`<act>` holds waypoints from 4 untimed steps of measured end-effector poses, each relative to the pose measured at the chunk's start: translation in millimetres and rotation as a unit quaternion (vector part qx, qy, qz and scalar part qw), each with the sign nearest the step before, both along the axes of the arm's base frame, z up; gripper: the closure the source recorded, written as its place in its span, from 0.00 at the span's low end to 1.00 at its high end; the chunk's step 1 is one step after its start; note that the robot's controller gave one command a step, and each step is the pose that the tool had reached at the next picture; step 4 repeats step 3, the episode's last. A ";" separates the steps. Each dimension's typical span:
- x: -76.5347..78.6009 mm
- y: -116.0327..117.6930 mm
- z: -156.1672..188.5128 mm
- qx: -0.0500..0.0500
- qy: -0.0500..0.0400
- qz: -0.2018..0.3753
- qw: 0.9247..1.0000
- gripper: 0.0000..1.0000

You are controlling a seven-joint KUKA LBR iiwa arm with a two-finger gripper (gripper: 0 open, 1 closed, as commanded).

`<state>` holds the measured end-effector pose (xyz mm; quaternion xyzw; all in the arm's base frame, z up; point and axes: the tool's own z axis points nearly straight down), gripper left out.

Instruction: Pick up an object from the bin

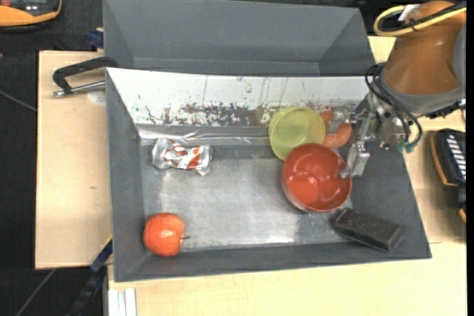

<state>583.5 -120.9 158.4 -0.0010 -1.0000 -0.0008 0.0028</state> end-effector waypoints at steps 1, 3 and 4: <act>7.3 16.5 -62.3 0.002 0.002 0.049 0.999 0.00; 6.1 37.4 85.5 0.000 -0.009 0.058 0.998 1.00; 6.1 37.4 85.5 0.000 -0.009 0.058 0.998 1.00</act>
Offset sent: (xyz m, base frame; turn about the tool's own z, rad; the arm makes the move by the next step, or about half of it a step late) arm 0.0074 0.0149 -0.0598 -0.0977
